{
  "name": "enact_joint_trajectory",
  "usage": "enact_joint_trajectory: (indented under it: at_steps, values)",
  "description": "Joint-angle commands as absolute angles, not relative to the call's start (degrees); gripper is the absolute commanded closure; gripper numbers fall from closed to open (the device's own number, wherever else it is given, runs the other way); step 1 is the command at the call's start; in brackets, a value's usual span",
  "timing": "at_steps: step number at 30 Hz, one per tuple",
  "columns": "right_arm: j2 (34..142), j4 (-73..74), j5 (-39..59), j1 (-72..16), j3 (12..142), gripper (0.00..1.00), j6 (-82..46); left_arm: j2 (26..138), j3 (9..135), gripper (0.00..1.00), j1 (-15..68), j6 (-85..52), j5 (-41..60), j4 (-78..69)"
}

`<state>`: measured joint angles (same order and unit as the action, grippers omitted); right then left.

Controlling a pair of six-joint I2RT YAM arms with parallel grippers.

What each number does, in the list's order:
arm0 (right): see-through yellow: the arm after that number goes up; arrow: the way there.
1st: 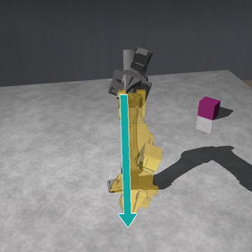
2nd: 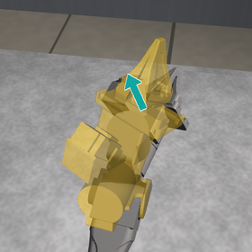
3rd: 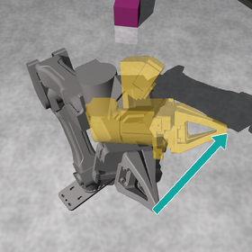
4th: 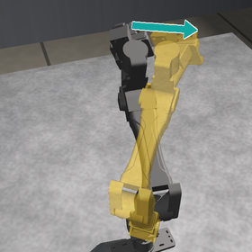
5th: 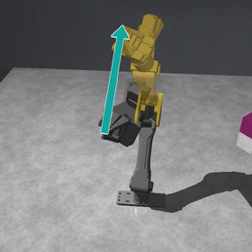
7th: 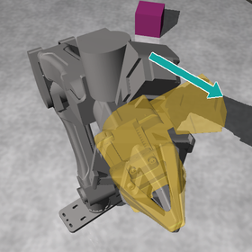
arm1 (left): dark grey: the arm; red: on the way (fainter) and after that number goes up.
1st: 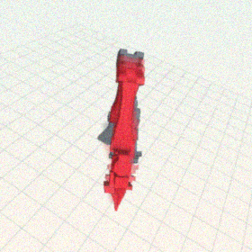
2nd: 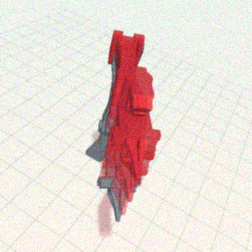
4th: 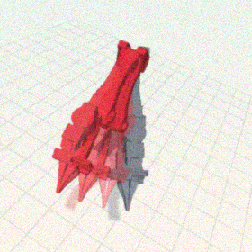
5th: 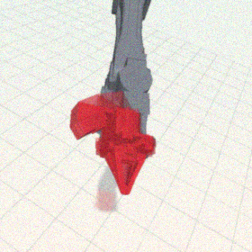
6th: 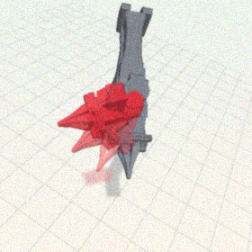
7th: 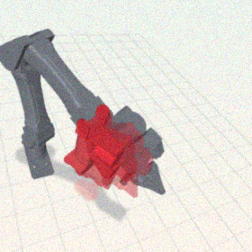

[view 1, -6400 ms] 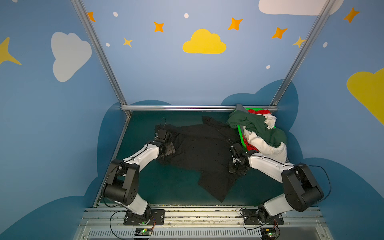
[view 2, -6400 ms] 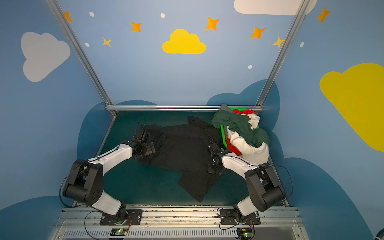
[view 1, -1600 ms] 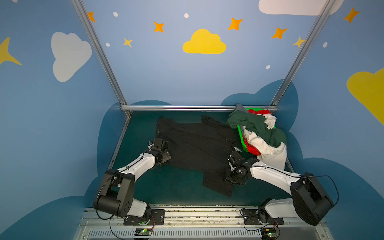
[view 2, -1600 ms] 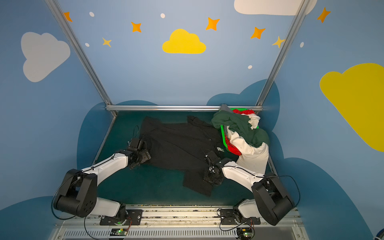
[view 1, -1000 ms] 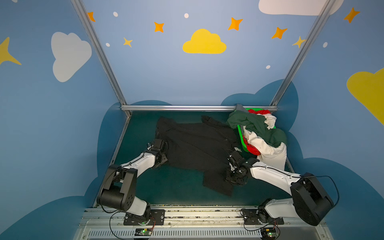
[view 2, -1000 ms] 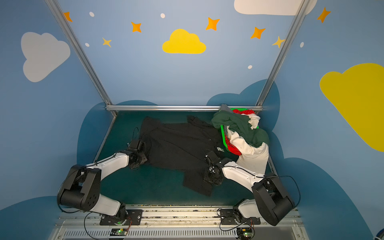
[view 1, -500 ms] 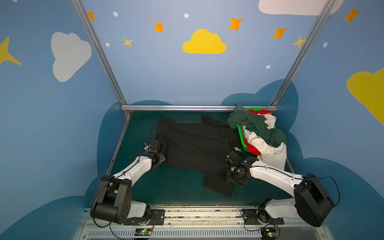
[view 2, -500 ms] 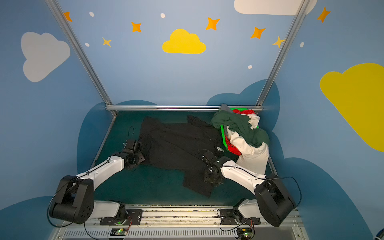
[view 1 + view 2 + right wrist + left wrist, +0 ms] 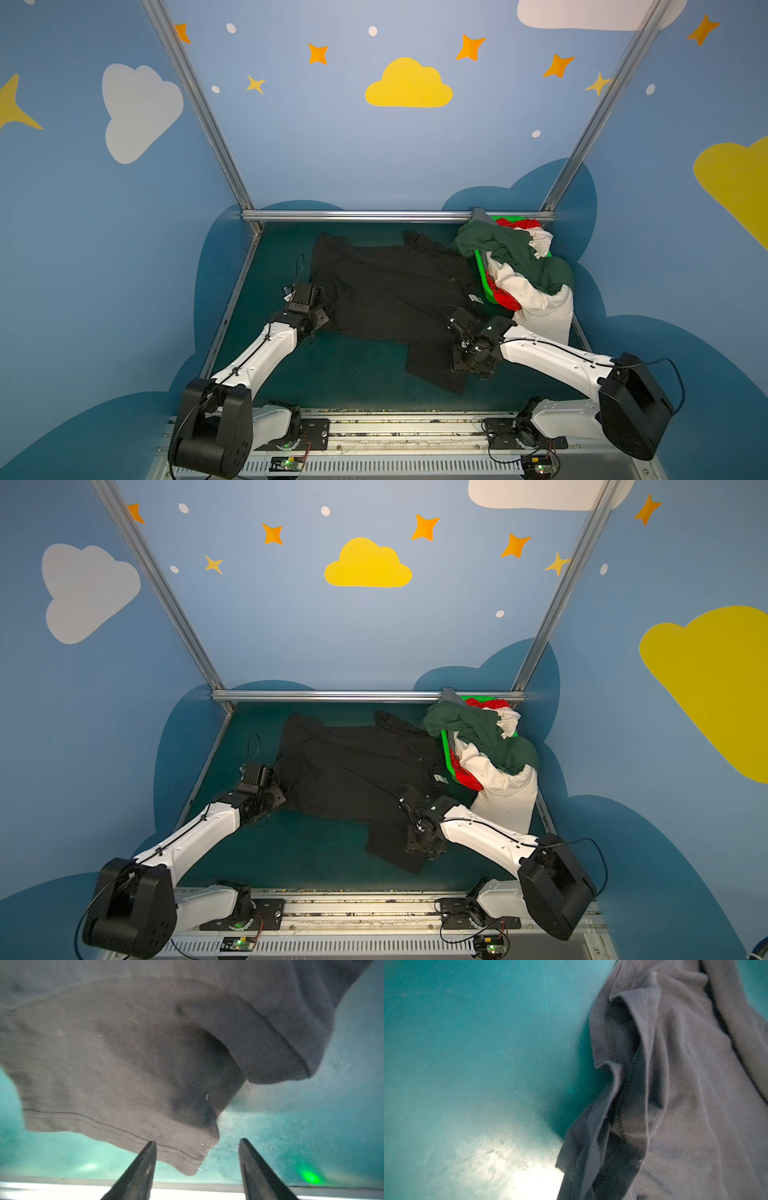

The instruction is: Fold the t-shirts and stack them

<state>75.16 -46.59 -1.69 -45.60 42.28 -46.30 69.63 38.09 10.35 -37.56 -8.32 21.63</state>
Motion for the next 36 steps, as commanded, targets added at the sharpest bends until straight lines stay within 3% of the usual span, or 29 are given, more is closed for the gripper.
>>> enact_joint_trajectory:
  at_steps: [1,11,22,36]
  values:
    - [76.75,-46.23,-1.14,-46.01,41.41,0.38,-46.52,67.48,37.80,0.96,10.11,-38.33,-9.13,23.62]
    - [81.78,-39.90,3.09,-46.18,39.64,0.42,-45.76,64.52,36.21,0.96,10.11,-39.30,-9.31,24.24]
    - [82.79,-40.02,3.65,-46.65,41.44,0.99,-44.89,53.78,31.13,0.96,9.84,-44.66,-16.92,30.15]
    - [81.38,-45.55,8.11,-48.16,43.08,1.00,-42.16,21.31,20.89,0.96,9.58,-56.51,-32.91,47.53]
